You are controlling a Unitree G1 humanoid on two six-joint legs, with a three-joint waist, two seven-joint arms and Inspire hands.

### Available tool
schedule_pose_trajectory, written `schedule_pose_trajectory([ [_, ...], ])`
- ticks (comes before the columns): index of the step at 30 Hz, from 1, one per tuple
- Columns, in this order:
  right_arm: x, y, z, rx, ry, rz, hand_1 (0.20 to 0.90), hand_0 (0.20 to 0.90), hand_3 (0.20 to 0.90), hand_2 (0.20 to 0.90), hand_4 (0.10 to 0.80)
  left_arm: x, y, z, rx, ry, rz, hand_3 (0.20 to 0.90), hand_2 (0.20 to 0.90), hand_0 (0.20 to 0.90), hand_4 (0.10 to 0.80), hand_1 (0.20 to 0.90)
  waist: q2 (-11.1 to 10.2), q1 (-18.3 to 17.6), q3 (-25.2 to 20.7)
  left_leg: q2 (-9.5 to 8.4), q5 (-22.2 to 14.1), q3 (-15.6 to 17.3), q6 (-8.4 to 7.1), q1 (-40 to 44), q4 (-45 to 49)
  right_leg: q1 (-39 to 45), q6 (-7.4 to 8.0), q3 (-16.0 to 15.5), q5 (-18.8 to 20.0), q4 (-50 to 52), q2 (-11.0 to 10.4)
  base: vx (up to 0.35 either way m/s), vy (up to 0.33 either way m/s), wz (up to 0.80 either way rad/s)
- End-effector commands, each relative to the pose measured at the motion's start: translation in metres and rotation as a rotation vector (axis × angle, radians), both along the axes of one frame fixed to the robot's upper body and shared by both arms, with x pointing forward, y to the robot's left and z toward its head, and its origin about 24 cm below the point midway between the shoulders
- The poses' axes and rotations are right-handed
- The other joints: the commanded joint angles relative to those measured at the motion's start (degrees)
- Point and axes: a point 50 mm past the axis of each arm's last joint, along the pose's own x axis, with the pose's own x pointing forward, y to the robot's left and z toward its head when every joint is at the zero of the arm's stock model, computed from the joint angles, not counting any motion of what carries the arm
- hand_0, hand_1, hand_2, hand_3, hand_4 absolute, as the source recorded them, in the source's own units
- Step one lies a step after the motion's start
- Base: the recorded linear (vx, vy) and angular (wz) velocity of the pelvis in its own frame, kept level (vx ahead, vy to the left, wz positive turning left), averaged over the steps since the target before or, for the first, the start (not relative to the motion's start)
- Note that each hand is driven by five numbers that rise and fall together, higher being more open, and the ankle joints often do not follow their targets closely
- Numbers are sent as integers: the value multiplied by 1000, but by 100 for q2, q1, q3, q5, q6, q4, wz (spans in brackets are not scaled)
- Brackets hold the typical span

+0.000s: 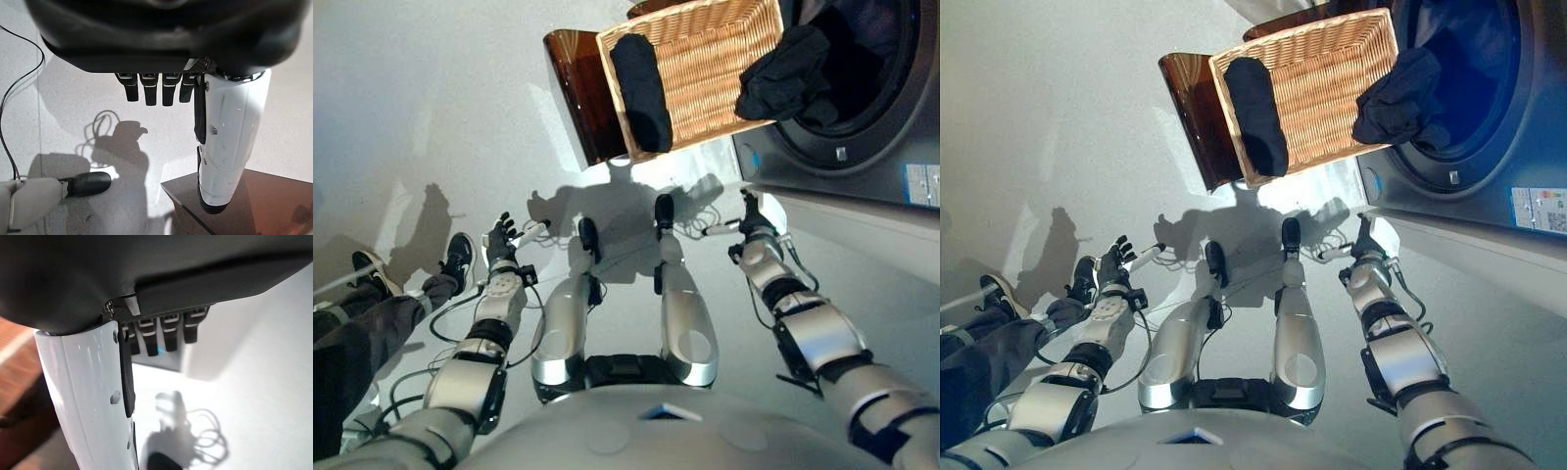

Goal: Pick up the clothes and place them into the washing machine

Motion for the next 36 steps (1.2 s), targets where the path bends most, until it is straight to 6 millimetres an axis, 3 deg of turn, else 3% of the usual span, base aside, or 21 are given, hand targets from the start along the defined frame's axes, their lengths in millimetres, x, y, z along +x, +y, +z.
schedule_pose_trajectory([
  [1, 2, -20, 12, -95, -40, -25, 900, 900, 900, 900, 800, -15, 12, -6, 47, 19, 30, 900, 900, 900, 800, 900, 115, 53, -499, 317, 339, -543, -553, -716, 294, 42, 396, -117, -632, 553, -207, 27, -32, 11],
  [6, 5, -4, 10, -48, -56, 4, 900, 900, 900, 900, 800, -8, 8, -1, 46, -7, 8, 900, 900, 900, 800, 900, 62, 60, -592, 373, 327, -589, -568, -559, 211, 188, 379, -151, -712, 533, -182, 67, -40, 11],
  [12, 9, 0, 13, -73, -62, 31, 900, 900, 900, 900, 800, -6, 12, 2, 60, -19, 11, 900, 900, 900, 800, 900, 27, 96, -598, 379, 375, -637, -569, -577, 116, 164, 364, -204, -735, 537, -168, 33, -23, 3],
  [18, 26, -15, 43, -155, -158, 4, 900, 900, 900, 900, 800, -7, 10, 1, 61, -19, 14, 900, 900, 900, 800, 900, 18, 114, -563, 408, 469, -697, -587, -576, -77, 131, 332, -274, -798, 565, -155, 66, -27, 8],
  [21, 31, -11, 48, -124, -170, 6, 900, 900, 900, 900, 800, -5, 5, 2, 48, -28, -1, 900, 900, 900, 800, 900, 56, 143, -553, 403, 498, -768, -583, -551, -141, 150, 309, -309, -837, 611, -149, 66, -15, 11],
  [26, 23, 7, 25, -22, -80, 52, 900, 900, 900, 900, 800, -2, -2, 0, 51, -12, -46, 900, 900, 900, 800, 900, 100, 167, -562, 369, 470, -824, -576, -466, -126, 278, 302, -389, -898, 599, -150, 74, -4, 12],
  [27, 11, 10, 8, 2, -19, 42, 900, 900, 900, 900, 800, -3, -5, -2, 45, -3, -50, 900, 900, 900, 800, 900, 123, 166, -584, 355, 429, -825, -562, -406, -115, 344, 300, -409, -927, 597, -155, 34, 9, 8],
  [31, -9, 13, -16, 40, 55, 12, 900, 900, 900, 900, 800, -7, -4, -5, 36, 16, -48, 900, 900, 900, 800, 900, 153, 150, -627, 344, 378, -845, -548, -338, -97, 433, 310, -456, -955, 564, -180, 35, 19, 5],
  [36, -34, 16, -39, 214, 86, -87, 900, 900, 900, 900, 800, -11, -2, -8, 24, 30, -20, 900, 900, 900, 800, 900, 89, 52, -667, 372, 336, -802, -539, -191, -117, 533, 328, -398, -911, 497, -180, 12, 35, 3],
])
